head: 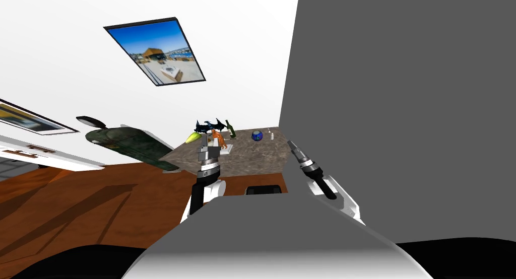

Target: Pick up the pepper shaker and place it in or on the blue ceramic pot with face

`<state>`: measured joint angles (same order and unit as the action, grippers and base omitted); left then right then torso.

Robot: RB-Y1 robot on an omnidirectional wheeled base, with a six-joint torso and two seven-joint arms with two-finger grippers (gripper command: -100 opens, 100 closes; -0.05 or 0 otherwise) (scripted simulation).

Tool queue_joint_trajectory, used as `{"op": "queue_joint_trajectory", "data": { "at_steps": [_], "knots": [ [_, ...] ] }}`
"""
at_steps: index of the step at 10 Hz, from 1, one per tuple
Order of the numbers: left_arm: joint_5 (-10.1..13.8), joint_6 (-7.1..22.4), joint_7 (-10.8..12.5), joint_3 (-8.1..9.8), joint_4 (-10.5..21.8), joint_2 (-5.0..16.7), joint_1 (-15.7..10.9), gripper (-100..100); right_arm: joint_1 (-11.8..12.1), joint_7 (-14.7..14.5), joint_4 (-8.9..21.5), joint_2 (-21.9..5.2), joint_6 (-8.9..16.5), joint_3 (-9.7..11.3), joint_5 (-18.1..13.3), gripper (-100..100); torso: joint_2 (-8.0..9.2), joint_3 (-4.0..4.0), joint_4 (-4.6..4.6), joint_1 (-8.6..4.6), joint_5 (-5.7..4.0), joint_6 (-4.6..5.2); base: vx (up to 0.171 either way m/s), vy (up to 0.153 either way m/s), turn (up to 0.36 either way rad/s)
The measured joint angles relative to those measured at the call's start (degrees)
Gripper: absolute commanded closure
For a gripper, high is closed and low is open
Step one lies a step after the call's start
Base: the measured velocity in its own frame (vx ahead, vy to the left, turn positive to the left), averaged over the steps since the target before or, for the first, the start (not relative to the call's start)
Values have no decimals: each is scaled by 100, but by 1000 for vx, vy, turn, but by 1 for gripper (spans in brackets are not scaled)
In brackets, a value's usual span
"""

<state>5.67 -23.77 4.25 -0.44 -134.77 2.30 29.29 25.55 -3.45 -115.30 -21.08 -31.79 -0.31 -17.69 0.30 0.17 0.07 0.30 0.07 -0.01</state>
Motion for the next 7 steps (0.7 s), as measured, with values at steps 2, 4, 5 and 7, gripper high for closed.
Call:
{"op": "queue_joint_trajectory", "data": {
  "at_steps": [2, 4, 5, 7],
  "knots": [
    [0, 0, 0, 0, 0, 0, 1, 0, 63, -79, 289, -284, -157, 72, -317, -100, -7, -3, 0, -11, -1, 2, -39, 33, -60],
    [0, 0, 0, 0, 0, 0, 0, 0, -15, -127, 651, -570, -269, 106, -591, -100, -19, -10, -4, -13, -3, 0, -51, 89, 77],
    [0, 0, 0, -1, 0, 0, 0, 0, -10, -153, 741, -730, -278, 156, -772, -100, -10, -6, -2, 14, 3, -3, -70, 113, 144],
    [0, 0, 0, 0, 0, 0, 0, 0, -101, -224, 1189, -1013, -465, 169, -1015, -100, -4, -2, 0, 14, 4, -1, -69, 106, 58]
  ]
}}
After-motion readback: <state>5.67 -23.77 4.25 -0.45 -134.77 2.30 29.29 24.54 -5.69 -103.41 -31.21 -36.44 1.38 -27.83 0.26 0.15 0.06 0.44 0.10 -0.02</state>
